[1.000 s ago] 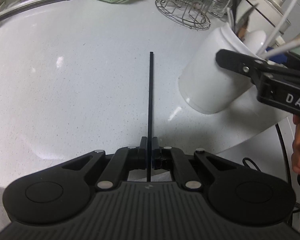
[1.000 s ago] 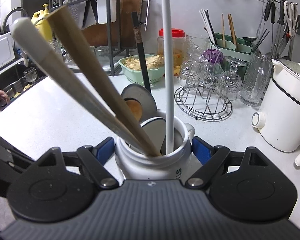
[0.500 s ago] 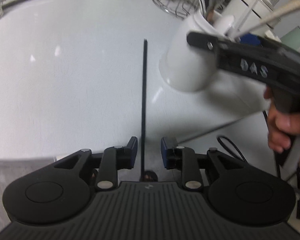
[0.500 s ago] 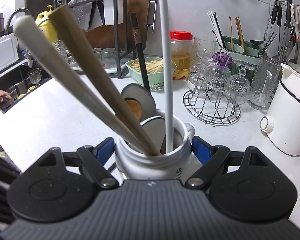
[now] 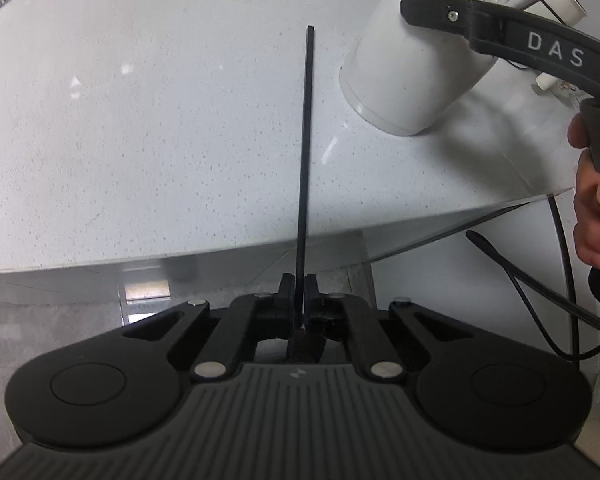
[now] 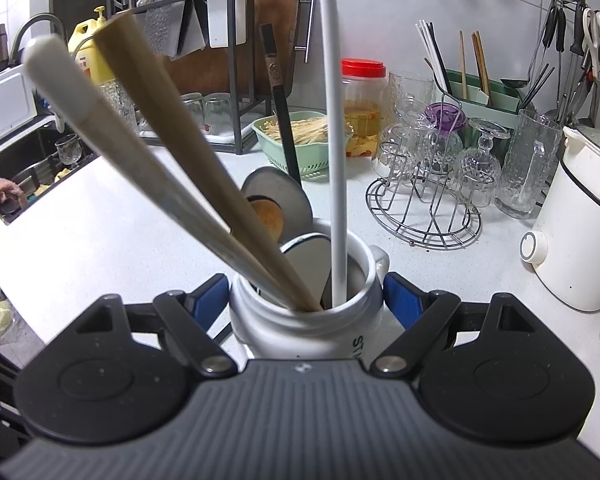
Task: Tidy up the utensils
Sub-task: 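Lift the black chopstick and carry it over the mug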
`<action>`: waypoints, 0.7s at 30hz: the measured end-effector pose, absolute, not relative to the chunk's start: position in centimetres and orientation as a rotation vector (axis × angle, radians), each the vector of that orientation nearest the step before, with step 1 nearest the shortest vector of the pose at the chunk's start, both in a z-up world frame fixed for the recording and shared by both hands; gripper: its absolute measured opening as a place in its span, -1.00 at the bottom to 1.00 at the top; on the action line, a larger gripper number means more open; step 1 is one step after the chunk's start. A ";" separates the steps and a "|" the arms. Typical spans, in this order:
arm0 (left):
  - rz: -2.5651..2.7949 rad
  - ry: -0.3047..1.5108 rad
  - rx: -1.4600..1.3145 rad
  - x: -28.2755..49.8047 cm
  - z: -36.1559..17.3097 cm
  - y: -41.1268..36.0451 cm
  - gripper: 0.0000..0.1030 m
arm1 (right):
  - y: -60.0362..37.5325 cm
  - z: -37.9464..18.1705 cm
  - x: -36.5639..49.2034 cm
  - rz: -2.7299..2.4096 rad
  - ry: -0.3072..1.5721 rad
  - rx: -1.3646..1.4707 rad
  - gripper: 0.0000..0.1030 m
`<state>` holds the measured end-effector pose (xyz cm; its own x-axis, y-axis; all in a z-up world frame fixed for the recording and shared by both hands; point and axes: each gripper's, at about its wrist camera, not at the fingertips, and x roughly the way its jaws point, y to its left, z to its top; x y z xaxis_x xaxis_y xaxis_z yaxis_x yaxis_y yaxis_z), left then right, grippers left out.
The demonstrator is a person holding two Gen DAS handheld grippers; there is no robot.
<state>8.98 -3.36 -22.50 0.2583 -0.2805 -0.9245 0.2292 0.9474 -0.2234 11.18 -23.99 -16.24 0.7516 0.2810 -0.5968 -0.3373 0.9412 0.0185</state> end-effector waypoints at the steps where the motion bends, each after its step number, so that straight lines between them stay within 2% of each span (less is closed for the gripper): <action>1: -0.340 1.257 -0.044 8.8 -22.4 -3.4 -0.91 | -24.0 -16.2 11.2 0.337 0.637 -0.092 0.67; 8: -0.334 1.190 -0.042 8.7 -19.7 -3.1 -0.91 | -23.9 -16.2 11.1 0.334 0.638 -0.092 0.67; 21: -0.323 0.966 -0.079 9.2 -9.2 -2.4 -0.91 | -23.8 -16.5 10.8 0.316 0.610 -0.082 0.68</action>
<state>9.21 -2.40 -9.25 0.5249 -0.3046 -0.7948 0.2347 0.9494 -0.2089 10.78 -23.81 -16.52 0.7734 0.2677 -0.5746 -0.3159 0.9487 0.0167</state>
